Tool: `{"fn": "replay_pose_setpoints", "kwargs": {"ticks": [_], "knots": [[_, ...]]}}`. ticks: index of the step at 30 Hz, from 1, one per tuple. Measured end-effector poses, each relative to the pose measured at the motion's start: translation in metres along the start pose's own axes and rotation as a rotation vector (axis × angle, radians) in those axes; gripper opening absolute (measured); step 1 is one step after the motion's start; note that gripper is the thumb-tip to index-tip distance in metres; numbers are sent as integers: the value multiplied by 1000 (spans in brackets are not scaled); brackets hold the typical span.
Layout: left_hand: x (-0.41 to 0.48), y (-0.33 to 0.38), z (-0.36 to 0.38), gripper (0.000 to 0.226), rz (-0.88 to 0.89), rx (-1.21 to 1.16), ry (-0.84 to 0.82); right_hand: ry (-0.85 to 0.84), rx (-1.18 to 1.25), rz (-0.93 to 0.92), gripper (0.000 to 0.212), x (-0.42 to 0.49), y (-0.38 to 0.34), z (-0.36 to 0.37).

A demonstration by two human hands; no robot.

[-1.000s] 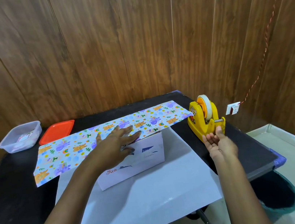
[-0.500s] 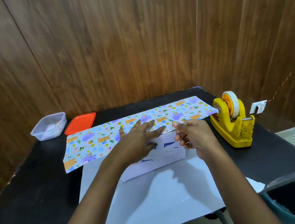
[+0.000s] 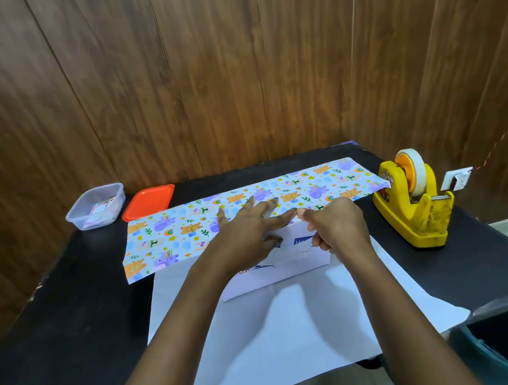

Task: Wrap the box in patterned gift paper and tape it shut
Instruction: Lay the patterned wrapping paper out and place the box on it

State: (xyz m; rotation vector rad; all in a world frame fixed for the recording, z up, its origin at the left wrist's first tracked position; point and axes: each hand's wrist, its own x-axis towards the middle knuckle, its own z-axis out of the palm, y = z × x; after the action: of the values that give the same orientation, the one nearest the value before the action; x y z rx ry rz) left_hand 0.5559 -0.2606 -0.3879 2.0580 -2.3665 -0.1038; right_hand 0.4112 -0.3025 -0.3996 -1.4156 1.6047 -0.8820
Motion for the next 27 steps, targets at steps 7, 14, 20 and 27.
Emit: {"fn": "replay_pose_setpoints", "kwargs": {"ticks": [7,14,20,27], "knots": [[0,-1,2,54,4,-23,10,106,-196,-166,54,-14,24,-4],[0,1,0,57,-18,-48,3,153,-586,-1003,26,19,30,-12],[1,-1,1,57,-19,-35,2,-67,-548,-947,46,31,46,-25],[1,0,-1,56,-23,-30,-2,-226,-423,-826,30,34,24,-26]]}}
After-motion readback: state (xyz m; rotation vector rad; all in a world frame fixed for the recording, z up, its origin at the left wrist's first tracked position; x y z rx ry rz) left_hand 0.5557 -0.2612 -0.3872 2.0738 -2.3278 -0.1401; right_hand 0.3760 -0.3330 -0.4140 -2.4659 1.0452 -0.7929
